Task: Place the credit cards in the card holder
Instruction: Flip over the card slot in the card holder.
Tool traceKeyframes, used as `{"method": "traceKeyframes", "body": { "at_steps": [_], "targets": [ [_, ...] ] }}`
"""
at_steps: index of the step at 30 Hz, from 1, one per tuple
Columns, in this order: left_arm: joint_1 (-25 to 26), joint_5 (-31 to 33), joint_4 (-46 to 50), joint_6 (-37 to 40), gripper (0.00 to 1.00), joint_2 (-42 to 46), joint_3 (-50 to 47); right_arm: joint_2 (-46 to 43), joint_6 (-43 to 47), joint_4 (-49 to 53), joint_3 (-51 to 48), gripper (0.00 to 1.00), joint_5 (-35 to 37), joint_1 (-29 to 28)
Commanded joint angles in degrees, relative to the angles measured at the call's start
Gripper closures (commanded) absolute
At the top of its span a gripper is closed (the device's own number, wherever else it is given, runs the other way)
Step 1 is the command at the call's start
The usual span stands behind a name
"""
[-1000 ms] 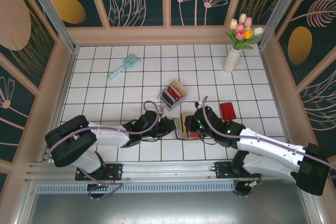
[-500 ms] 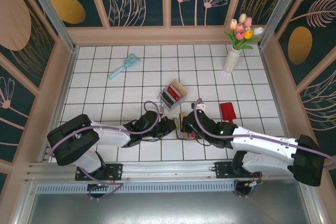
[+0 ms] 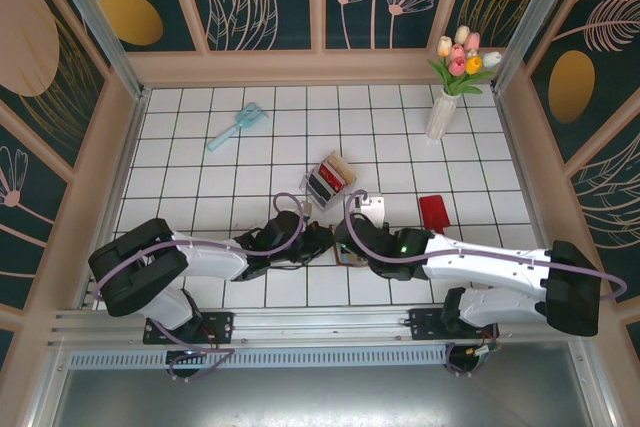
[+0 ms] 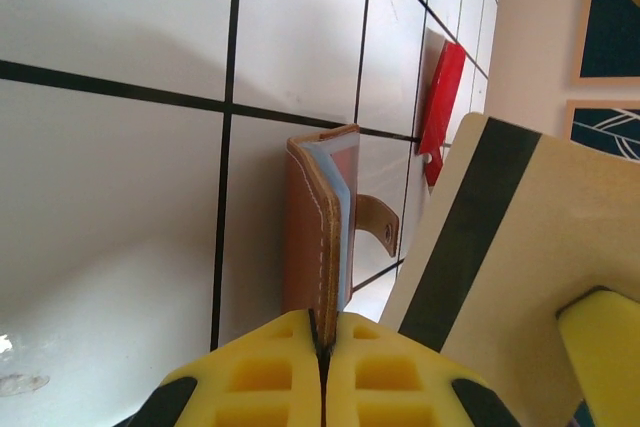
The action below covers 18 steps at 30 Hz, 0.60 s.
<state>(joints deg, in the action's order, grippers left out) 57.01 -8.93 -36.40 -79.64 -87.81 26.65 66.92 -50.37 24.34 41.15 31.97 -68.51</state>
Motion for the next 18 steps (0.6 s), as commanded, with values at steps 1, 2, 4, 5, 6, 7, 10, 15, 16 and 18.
{"method": "traceKeyframes", "body": {
  "at_steps": [1,2,4,5,6,7,10,15,16,18],
  "targets": [
    [0.2,1.5,0.7,0.1,1.00,1.7,-0.3,-1.1,0.5,3.7,1.3,1.00,3.5,-0.2],
    [0.2,1.5,0.8,0.1,1.00,1.6,-0.3,-1.2,0.5,3.9,1.4,1.00,3.5,-0.2],
    [0.2,1.6,0.5,0.1,1.00,1.6,-0.5,-1.2,0.9,3.8,1.6,1.00,3.0,-0.1],
    [0.2,1.5,0.3,0.0,1.00,1.5,-0.5,-1.4,1.2,3.4,2.1,1.00,2.3,0.0],
    [0.1,1.4,-0.1,0.0,1.00,1.5,-0.4,-1.6,1.9,2.0,2.4,1.00,1.2,-0.1],
    [0.2,1.1,-0.5,0.0,1.00,1.3,-0.4,-1.8,2.5,0.4,2.5,1.00,0.0,-0.2],
    [0.2,0.8,-1.7,-0.6,1.00,0.9,-0.4,-2.2,4.8,-6.3,1.5,1.00,-4.1,-0.4],
    [0.2,0.1,-5.7,-2.3,1.00,-0.1,-1.2,-0.4,4.4,-9.4,1.2,1.00,-6.3,-0.6],
    [0.2,0.1,-6.1,-2.5,1.00,-0.1,-1.4,0.0,4.4,-9.3,1.3,1.00,-6.4,-0.6],
    [0.2,0.1,-6.2,-2.7,1.00,0.0,-1.5,1.5,3.9,-8.3,1.6,1.00,-6.1,-0.6]
  ]
}}
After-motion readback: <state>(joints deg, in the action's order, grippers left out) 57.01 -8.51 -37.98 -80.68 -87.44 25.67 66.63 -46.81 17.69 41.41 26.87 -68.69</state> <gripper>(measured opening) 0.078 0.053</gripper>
